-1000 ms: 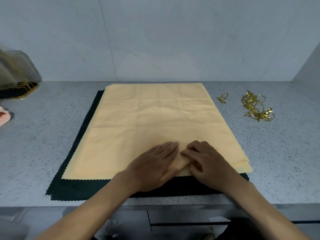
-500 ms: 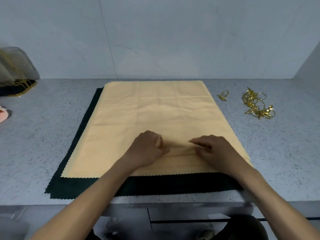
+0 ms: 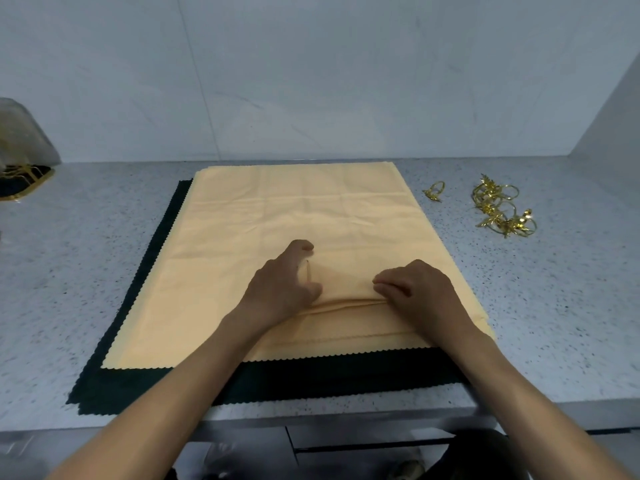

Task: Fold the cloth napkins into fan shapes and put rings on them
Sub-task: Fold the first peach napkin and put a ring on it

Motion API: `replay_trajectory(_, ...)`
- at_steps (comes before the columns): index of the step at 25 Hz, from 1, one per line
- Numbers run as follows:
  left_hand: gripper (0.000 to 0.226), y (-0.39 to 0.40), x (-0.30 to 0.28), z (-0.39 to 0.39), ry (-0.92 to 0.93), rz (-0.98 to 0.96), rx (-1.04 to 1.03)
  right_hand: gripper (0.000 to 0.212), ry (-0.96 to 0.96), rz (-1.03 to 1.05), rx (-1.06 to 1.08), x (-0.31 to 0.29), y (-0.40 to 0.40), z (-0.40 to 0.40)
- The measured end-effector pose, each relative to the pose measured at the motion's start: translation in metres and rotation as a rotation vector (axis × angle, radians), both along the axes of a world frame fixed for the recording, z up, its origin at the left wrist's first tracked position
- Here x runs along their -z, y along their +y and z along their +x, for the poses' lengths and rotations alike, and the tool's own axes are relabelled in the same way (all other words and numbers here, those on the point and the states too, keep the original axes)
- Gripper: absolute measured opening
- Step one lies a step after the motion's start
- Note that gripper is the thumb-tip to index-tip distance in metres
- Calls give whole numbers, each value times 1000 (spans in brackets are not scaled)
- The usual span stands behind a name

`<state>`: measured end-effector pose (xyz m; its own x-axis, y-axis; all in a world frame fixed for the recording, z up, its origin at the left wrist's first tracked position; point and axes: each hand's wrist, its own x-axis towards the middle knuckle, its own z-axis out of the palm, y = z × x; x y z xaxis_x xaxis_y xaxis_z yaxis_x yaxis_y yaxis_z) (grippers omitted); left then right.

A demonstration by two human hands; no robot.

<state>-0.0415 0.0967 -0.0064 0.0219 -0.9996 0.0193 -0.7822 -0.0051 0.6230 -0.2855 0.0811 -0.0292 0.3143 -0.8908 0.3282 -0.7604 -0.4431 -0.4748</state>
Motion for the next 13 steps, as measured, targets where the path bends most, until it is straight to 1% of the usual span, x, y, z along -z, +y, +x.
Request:
replay_trajectory(1,51,2,1,-1,-133,-141,69,12,53,-64,-2,4,2,-3)
replay_trajectory(2,45,4,3,-3,-281,-300,180,16,78,-110,-29,7,5,-6)
replay_trajectory(3,32,5,5,-4,-385,-425,300,21,101,-145,-79,9,7,-12)
replay_trajectory(4,22,6,6,-5,-441,-452,388,26,132,-176,-138,11,7,-17)
replay_trajectory(5,23,6,3,-7,-461,-422,429,29,161,-194,-180,11,7,-20)
replay_trajectory(6,32,7,-1,-11,-497,-371,436,29,175,-190,-193,11,7,-22)
replay_trajectory(7,39,7,-5,-16,-586,-335,440,30,174,-172,-182,10,7,-23)
replay_trajectory(8,42,7,-10,-23,-713,-322,456,33,166,-150,-164,8,8,-24)
replay_trajectory(9,41,7,-14,-27,-823,-305,475,35,161,-127,-148,7,8,-23)
replay_trajectory(10,36,7,-19,-30,-892,-283,497,36,157,-107,-142,5,8,-21)
replay_trajectory(13,26,5,-27,-36,-1034,-255,555,33,149,-55,-119,-4,9,-17)
